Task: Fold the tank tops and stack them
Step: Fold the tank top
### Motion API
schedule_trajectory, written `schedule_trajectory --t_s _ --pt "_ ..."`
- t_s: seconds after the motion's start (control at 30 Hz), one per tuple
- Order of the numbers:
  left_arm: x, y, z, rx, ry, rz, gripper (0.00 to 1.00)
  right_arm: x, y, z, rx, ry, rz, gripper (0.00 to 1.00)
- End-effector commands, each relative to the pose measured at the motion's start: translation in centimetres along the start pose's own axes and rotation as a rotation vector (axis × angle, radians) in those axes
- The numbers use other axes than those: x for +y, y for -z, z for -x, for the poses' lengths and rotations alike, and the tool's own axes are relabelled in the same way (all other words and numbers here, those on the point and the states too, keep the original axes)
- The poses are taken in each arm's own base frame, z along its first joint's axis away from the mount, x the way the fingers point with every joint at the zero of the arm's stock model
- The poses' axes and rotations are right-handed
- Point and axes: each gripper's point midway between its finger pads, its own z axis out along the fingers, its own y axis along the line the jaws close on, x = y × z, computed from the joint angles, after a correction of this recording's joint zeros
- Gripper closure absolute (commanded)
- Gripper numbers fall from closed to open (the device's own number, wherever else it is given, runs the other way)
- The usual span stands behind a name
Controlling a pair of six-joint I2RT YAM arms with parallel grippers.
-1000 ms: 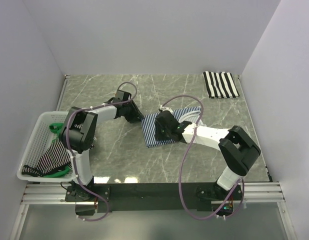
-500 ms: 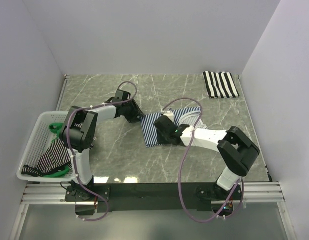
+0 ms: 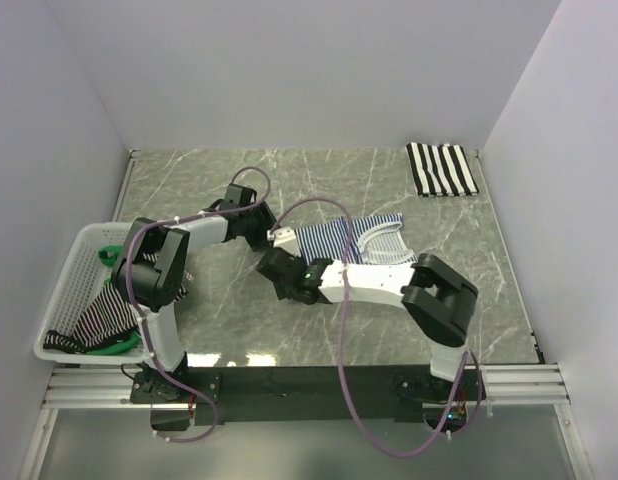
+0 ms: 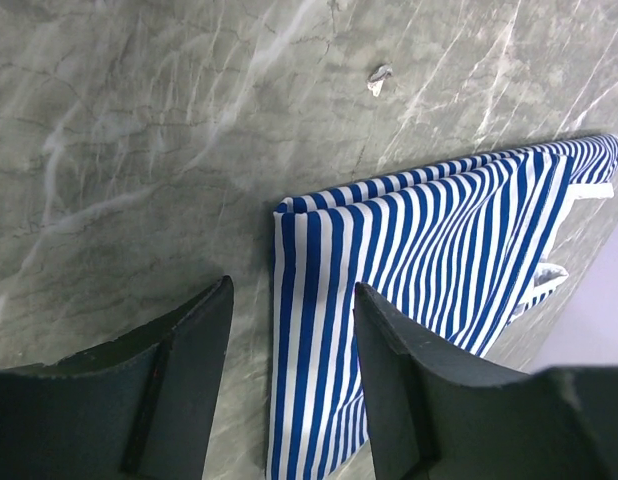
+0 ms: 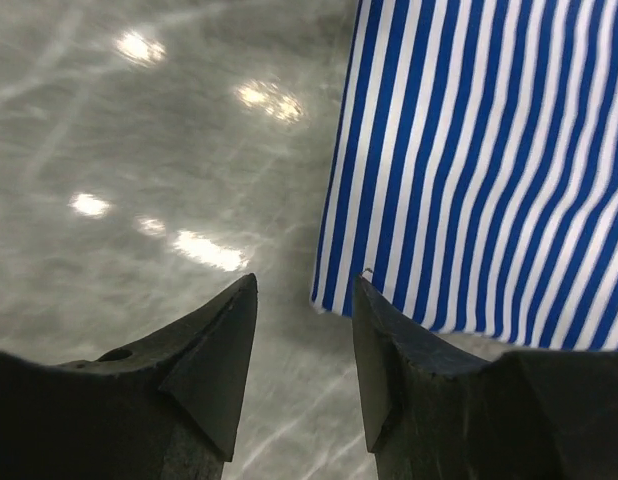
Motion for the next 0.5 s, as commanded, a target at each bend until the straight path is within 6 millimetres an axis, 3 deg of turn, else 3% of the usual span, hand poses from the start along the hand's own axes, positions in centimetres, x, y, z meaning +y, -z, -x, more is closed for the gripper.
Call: schedule_trajectory --t_s 0.0,0.17,0.3,0.47 --pt "-0.5 -0.2 0.2 -0.002 -0.031 -0.031 0.43 -0.8 -0.9 0.5 -0.02 0.061 -0.094 0.48" --pt "0.1 -1.1 0.1 0.009 -0.018 -0.016 0.47 -1.3 -1.4 0.0 -0.027 0.121 -0.176 0.46" --pt "0.8 -1.6 -0.1 0.013 -0.004 0.003 0.5 -0.6 -1.8 -0.8 -0.009 0.152 -0.178 0.46" --pt "1.5 -2.3 -0.3 0.017 0.0 0.027 0.56 -0.3 -2.6 -2.0 0.034 0.172 -0.178 0.53"
